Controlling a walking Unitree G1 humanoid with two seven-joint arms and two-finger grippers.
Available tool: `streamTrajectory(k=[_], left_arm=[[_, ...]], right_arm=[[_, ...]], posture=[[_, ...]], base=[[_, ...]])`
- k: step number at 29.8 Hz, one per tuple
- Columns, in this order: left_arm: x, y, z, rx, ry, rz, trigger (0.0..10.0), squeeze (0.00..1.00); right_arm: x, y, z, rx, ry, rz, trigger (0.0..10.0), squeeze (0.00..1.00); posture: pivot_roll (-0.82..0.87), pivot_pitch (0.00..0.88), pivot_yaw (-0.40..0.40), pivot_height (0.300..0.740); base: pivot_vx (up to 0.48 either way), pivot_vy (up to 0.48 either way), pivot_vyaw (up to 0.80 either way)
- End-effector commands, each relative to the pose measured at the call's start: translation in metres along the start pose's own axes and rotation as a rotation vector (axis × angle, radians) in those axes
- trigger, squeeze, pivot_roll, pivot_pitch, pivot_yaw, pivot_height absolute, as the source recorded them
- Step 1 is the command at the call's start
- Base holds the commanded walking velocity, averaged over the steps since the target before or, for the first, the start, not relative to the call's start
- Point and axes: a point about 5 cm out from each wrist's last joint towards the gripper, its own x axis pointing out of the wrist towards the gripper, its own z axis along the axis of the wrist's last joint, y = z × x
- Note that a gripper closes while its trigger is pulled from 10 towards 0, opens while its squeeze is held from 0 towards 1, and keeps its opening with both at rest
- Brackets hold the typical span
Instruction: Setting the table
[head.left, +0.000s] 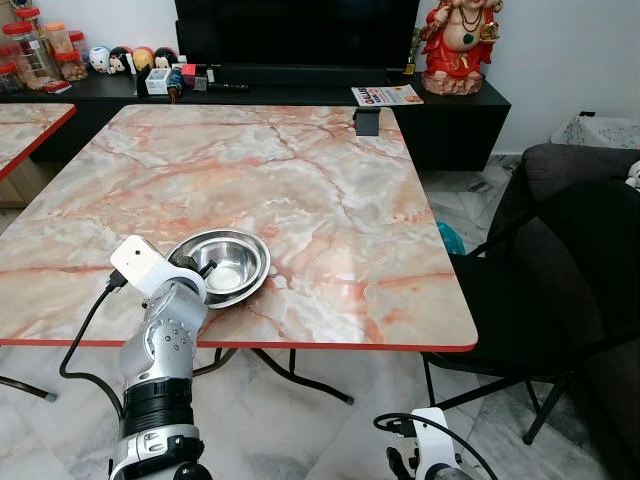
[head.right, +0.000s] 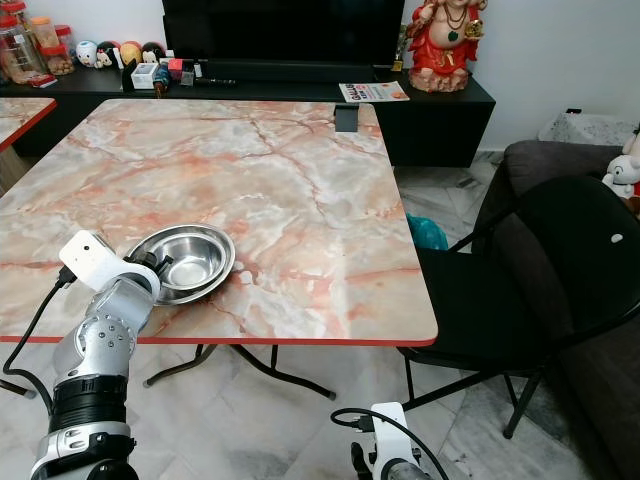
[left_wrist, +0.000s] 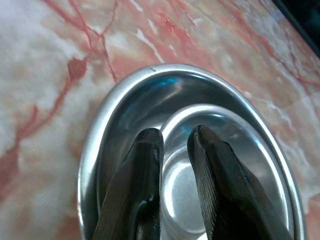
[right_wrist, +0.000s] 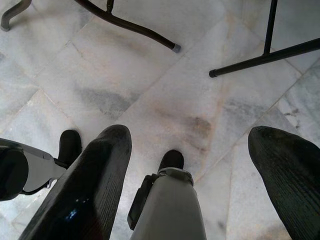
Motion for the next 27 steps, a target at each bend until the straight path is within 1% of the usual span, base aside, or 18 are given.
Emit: streamTrajectory(k=[1, 2, 3, 5, 8, 10, 11, 14, 18, 19, 20, 21, 22, 23, 24, 25, 26, 27], left_arm=[[-0.001, -0.002, 0.006, 0.061, -0.022, 0.008, 10.0, 0.0], [-0.002, -0.001, 0.009, 0.115, -0.042, 0.015, 10.0, 0.0], [-0.002, -0.001, 0.009, 0.115, -0.042, 0.015, 10.0, 0.0], [-0.004, 0.001, 0.016, 0.162, -0.072, 0.025, 10.0, 0.0], [-0.006, 0.0, 0.023, 0.19, -0.107, 0.026, 10.0, 0.0], [-0.008, -0.003, 0.03, 0.232, -0.154, 0.016, 10.0, 0.0], [-0.01, -0.005, 0.034, 0.261, -0.187, 0.008, 10.0, 0.0], [-0.018, -0.012, 0.053, 0.394, -0.375, -0.034, 10.0, 0.0], [-0.019, -0.012, 0.054, 0.406, -0.38, -0.032, 10.0, 0.0], [-0.023, -0.008, 0.065, 0.469, -0.471, -0.012, 10.0, 0.0], [-0.031, 0.004, 0.084, 0.606, -0.632, 0.034, 10.0, 0.0], [-0.034, 0.013, 0.092, 0.649, -0.676, 0.063, 10.0, 0.0], [-0.035, 0.022, 0.097, 0.687, -0.696, 0.094, 10.0, 0.0], [-0.036, 0.039, 0.104, 0.787, -0.728, 0.158, 10.0, 0.0], [-0.036, 0.039, 0.104, 0.787, -0.728, 0.158, 10.0, 0.0], [-0.036, 0.047, 0.107, 0.848, -0.738, 0.19, 10.0, 0.0], [-0.038, 0.061, 0.112, 0.946, -0.753, 0.246, 10.0, 0.0], [-0.039, 0.074, 0.116, 0.991, -0.757, 0.296, 10.0, 0.0]], right_arm=[[0.0, -0.001, 0.002, 0.012, -0.007, -0.004, 10.0, 0.0], [0.0, -0.001, 0.002, 0.014, -0.008, -0.003, 10.0, 0.0], [0.0, -0.001, 0.002, 0.014, -0.008, -0.003, 10.0, 0.0], [0.0, -0.001, 0.002, 0.016, -0.008, -0.002, 10.0, 0.0], [0.0, -0.002, 0.002, 0.015, -0.008, -0.002, 10.0, 0.0], [0.0, -0.002, 0.002, 0.013, -0.008, 0.0, 10.0, 0.0], [0.0, -0.002, 0.002, 0.013, -0.009, 0.0, 10.0, 0.0], [0.0, -0.002, 0.003, 0.014, -0.011, 0.001, 10.0, 0.0], [0.0, -0.002, 0.003, 0.014, -0.011, 0.001, 10.0, 0.0], [0.0, -0.002, 0.004, 0.017, -0.015, 0.0, 10.0, 0.0], [0.0, -0.003, 0.005, 0.021, -0.021, -0.002, 10.0, 0.0], [0.0, -0.003, 0.005, 0.022, -0.023, -0.004, 10.0, 0.0], [0.0, -0.004, 0.005, 0.022, -0.023, -0.005, 10.0, 0.0], [0.0, -0.004, 0.005, 0.021, -0.023, -0.006, 10.0, 0.0], [0.0, -0.004, 0.005, 0.021, -0.023, -0.006, 10.0, 0.0], [0.0, -0.004, 0.005, 0.021, -0.023, -0.006, 10.0, 0.0], [0.0, -0.004, 0.004, 0.021, -0.023, -0.006, 10.0, 0.0], [0.0, -0.004, 0.004, 0.022, -0.023, -0.006, 10.0, 0.0]], posture=[[0.03, 0.0, -0.006, 0.709], [0.03, 0.0, -0.007, 0.709], [0.03, 0.0, -0.007, 0.709], [0.04, 0.0, -0.007, 0.709], [0.04, 0.0, -0.009, 0.709], [0.04, 0.0, -0.012, 0.709], [0.04, 0.0, -0.012, 0.709], [0.04, 0.0, -0.012, 0.709], [0.04, 0.0, -0.012, 0.709], [0.04, 0.0, -0.013, 0.709], [0.04, 0.0, -0.014, 0.709], [0.04, 0.0, -0.013, 0.709], [0.04, 0.0, -0.012, 0.709], [0.04, 0.0, -0.012, 0.709], [0.04, 0.0, -0.012, 0.709], [0.05, 0.0, -0.012, 0.709], [0.05, 0.0, -0.012, 0.709], [0.05, 0.0, -0.011, 0.709]], base=[[0.0, 0.0, 0.0], [0.0, 0.0, 0.0], [0.0, 0.0, 0.0], [0.0, 0.0, 0.0], [0.0, 0.0, 0.0], [0.0, 0.0, 0.0], [0.0, 0.0, 0.0], [0.0, 0.0, 0.0], [0.0, 0.0, 0.0], [0.0, 0.0, 0.0], [0.0, 0.0, 0.0], [0.0, 0.0, 0.0], [0.0, 0.0, 0.0], [0.0, 0.0, 0.0], [0.0, 0.0, 0.0], [0.0, 0.0, 0.0], [0.0, 0.0, 0.0], [0.0, 0.0, 0.0]])
